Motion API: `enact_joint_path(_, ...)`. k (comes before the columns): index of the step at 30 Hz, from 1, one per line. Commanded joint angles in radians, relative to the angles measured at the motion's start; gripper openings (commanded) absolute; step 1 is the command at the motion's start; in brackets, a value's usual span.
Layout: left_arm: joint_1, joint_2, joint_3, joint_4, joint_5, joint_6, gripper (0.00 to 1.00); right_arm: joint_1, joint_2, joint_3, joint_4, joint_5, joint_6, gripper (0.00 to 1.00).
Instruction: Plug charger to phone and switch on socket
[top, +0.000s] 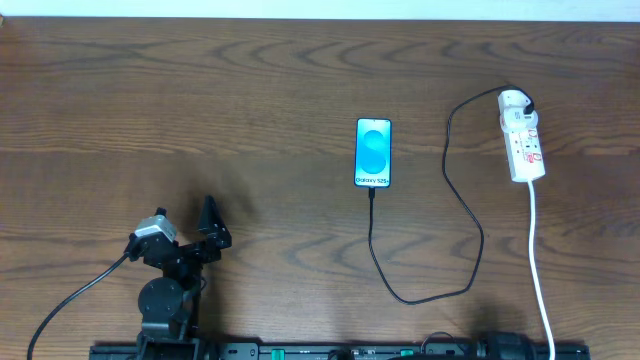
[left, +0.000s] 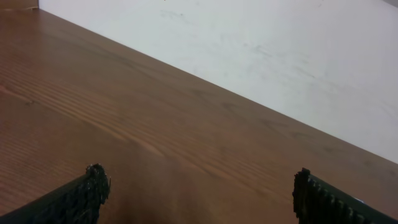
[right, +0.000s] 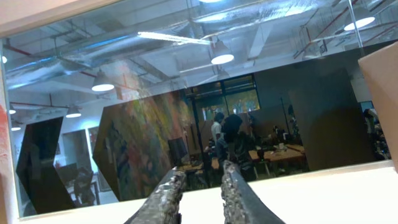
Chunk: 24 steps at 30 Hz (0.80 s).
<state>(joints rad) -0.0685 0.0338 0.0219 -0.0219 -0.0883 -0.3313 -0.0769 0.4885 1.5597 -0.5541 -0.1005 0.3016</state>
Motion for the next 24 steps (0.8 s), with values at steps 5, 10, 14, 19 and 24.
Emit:
enact_joint_path(5, -0.005, 0.003, -0.018, -0.041, -0.017, 0.024, 0.96, -0.066, -0.128, -0.082, 0.014, -0.001, 0.020, 0.16)
enact_joint_path(10, -0.005, 0.003, -0.018, -0.041, -0.017, 0.024, 0.96, -0.160, -0.288, -0.183, -0.025, -0.045, 0.042, 0.19)
enact_joint_path(14, -0.005, 0.003, -0.018, -0.041, -0.017, 0.024, 0.96, -0.215, -0.351, -0.196, -0.114, -0.045, 0.042, 0.17)
enact_joint_path(19, -0.005, 0.003, -0.018, -0.041, -0.017, 0.024, 0.96, -0.151, -0.387, -0.196, -0.135, -0.102, 0.042, 0.20)
enact_joint_path(24, -0.005, 0.003, -0.018, -0.041, -0.017, 0.024, 0.96, -0.068, -0.436, -0.196, -0.143, -0.138, 0.042, 0.19)
